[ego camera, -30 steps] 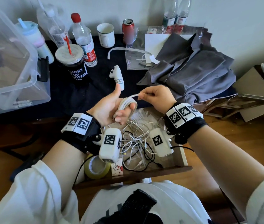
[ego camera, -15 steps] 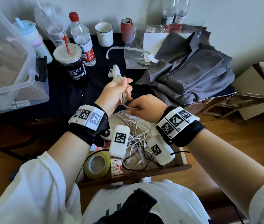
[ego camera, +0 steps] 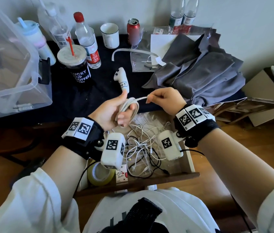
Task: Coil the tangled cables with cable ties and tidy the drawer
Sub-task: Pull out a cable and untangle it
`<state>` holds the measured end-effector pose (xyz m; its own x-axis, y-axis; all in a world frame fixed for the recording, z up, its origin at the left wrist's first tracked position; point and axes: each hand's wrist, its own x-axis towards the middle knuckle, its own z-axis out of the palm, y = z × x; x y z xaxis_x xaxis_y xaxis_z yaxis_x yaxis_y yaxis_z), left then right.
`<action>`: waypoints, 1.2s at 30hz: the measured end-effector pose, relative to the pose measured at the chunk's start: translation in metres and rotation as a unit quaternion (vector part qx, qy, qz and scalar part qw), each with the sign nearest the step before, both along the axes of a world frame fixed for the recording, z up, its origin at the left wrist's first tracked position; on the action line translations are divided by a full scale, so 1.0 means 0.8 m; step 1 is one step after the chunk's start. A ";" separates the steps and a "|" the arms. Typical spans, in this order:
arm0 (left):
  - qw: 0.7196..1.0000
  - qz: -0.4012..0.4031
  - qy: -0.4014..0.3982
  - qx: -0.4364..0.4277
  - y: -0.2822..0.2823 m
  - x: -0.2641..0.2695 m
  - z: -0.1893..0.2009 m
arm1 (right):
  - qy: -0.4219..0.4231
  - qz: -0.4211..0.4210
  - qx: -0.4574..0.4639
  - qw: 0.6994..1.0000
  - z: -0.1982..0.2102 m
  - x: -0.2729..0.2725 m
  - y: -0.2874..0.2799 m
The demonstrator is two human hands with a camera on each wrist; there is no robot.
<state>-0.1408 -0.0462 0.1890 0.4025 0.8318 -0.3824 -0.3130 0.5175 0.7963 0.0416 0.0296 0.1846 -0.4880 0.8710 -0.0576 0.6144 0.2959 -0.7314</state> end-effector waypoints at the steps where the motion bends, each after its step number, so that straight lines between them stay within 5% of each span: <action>1: 0.999 0.026 -0.038 0.007 0.000 -0.002 0.002 | -0.008 -0.001 -0.016 1.000 -0.005 0.000 -0.002; 9: 0.957 0.234 -0.157 0.069 0.021 0.004 0.013 | -0.152 0.135 -0.055 0.978 -0.011 -0.029 -0.038; 17: 0.967 0.231 0.048 0.094 0.024 0.011 0.002 | -0.245 0.212 0.097 0.941 0.033 -0.049 -0.049; 21: 0.971 0.207 0.104 0.054 0.024 0.013 0.002 | -0.186 0.181 0.147 0.954 0.054 -0.042 -0.033; 29: 0.984 0.102 0.137 0.047 0.013 0.030 0.006 | -0.020 0.130 0.083 0.988 0.055 -0.034 -0.011; 33: 0.987 0.105 0.120 0.034 0.014 0.033 0.016 | 0.078 0.018 -0.021 0.997 0.040 -0.035 -0.011; 36: 0.986 0.096 0.128 0.037 0.013 0.036 0.021 | 0.083 0.025 -0.138 0.987 0.033 -0.037 -0.019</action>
<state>-0.1118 -0.0358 0.2062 0.1326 0.9127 -0.3865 -0.1830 0.4058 0.8955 0.0117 0.0144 0.2112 -0.5526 0.8079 -0.2047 0.4691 0.0984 -0.8777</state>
